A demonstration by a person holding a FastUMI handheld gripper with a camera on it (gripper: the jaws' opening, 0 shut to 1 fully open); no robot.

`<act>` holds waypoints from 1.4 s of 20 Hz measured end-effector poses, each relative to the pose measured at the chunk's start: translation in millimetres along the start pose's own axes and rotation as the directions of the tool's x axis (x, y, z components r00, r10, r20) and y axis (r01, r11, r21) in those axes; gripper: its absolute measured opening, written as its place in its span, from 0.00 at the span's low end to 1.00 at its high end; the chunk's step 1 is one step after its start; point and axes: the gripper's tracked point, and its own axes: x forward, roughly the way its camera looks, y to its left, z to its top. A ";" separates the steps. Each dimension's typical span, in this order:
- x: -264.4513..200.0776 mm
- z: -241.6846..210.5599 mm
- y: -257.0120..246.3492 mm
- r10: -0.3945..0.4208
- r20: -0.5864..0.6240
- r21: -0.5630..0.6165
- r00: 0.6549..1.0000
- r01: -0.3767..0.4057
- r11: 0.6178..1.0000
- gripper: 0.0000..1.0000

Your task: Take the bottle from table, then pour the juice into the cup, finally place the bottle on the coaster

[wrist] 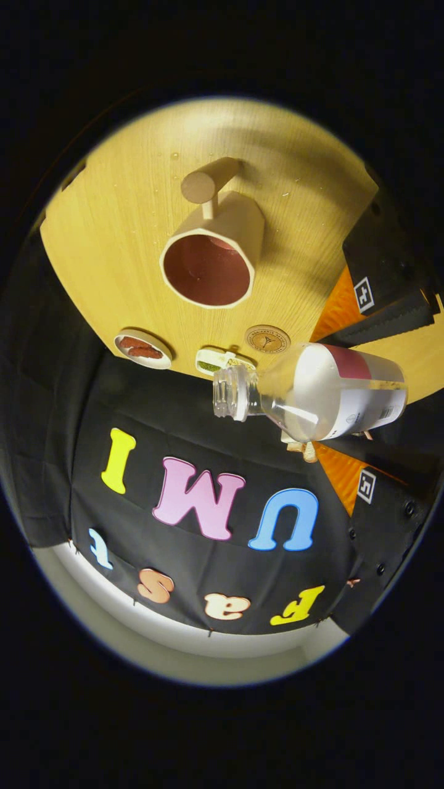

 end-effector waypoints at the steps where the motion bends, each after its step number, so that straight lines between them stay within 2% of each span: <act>1: 1.1 -1.7 -4.9 -0.012 -0.011 0.033 1.000 0.012 0.999 0.76; 6: 8.0 4.5 -17.9 -0.042 -0.008 0.125 0.999 0.042 0.991 0.76; 14: 10.8 13.7 -19.8 -0.046 0.013 0.271 0.999 0.041 0.962 0.76; 28: 9.1 13.5 -17.4 -0.052 0.021 0.382 0.998 0.040 0.923 0.76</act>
